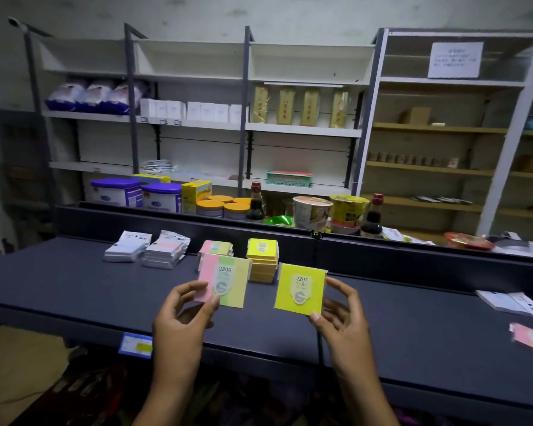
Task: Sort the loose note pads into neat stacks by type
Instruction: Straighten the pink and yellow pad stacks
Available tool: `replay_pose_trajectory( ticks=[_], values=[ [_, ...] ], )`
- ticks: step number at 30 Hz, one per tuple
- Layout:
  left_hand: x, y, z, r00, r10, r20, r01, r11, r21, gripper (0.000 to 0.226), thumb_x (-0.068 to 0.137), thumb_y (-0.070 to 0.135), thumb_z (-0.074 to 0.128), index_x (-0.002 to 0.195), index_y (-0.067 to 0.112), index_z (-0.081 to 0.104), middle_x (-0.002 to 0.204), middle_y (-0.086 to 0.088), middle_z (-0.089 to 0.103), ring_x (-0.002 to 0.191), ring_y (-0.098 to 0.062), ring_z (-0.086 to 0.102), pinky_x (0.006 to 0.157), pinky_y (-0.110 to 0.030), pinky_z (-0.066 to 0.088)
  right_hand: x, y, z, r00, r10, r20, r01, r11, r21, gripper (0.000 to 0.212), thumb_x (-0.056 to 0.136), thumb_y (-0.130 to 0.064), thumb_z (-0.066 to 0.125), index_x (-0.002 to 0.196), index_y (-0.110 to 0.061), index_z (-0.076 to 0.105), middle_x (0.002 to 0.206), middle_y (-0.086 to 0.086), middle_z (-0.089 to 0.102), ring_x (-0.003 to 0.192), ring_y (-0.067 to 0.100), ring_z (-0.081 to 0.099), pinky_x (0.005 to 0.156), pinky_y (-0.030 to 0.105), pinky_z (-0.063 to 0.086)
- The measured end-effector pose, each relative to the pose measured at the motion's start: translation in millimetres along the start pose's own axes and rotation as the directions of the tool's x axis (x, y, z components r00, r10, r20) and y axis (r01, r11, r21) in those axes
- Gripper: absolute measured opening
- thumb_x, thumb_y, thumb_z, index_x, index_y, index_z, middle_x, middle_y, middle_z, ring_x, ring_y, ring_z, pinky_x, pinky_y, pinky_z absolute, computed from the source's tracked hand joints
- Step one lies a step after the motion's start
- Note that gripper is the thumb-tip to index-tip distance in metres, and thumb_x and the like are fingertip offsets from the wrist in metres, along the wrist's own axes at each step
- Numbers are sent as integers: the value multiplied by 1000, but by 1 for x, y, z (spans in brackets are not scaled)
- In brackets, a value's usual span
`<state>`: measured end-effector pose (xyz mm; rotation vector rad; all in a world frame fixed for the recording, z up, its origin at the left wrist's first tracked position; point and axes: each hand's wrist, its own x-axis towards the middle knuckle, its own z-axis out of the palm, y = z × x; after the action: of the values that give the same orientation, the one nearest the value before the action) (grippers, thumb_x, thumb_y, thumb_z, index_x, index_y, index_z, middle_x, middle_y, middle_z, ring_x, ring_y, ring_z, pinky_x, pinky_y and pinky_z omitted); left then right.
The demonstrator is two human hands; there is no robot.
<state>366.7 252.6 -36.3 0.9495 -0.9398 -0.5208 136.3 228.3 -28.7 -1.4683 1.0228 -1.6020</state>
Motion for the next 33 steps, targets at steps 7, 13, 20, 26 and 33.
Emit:
replay_pose_trajectory(
  ticks=[7,13,20,26,33],
  values=[
    [68,-33,-33,999,-15,36,16,999,-34,25,80,11,77,94,31,69,99,8,73,82,-18,72,58,-24,58,34,18,67,999,-7,-43,5,999,-35,60,85,7,68,119,-41,57,107,3,67,91,2,67,71,14,53],
    [112,-55,-47,998,-11,65,14,999,-45,27,80,13,77,93,36,70,98,10,73,84,-17,71,59,-24,58,69,34,95,998,-36,-50,28,987,-159,47,86,4,68,110,-37,64,99,-10,71,96,5,66,79,22,57],
    [135,-79,-51,998,-19,55,22,998,-56,30,79,10,78,92,36,70,101,0,72,82,-16,70,60,-25,57,133,48,112,998,-49,-26,40,959,-281,40,88,2,66,102,-35,68,103,-10,70,95,-1,64,74,15,51],
    [153,-89,-52,999,-18,50,20,999,-37,32,79,12,78,95,38,69,100,11,73,86,-17,70,67,-35,58,179,60,120,999,19,-41,-33,927,-372,36,90,-6,67,102,-40,67,108,-4,69,102,11,65,85,34,56],
    [164,-95,-40,998,-23,60,24,1000,-20,33,79,12,78,92,42,69,100,14,73,88,-17,69,69,-36,58,198,72,118,1000,26,-7,-25,808,-588,27,94,-12,62,109,-33,67,112,-1,67,108,14,60,88,34,52]
  ],
)
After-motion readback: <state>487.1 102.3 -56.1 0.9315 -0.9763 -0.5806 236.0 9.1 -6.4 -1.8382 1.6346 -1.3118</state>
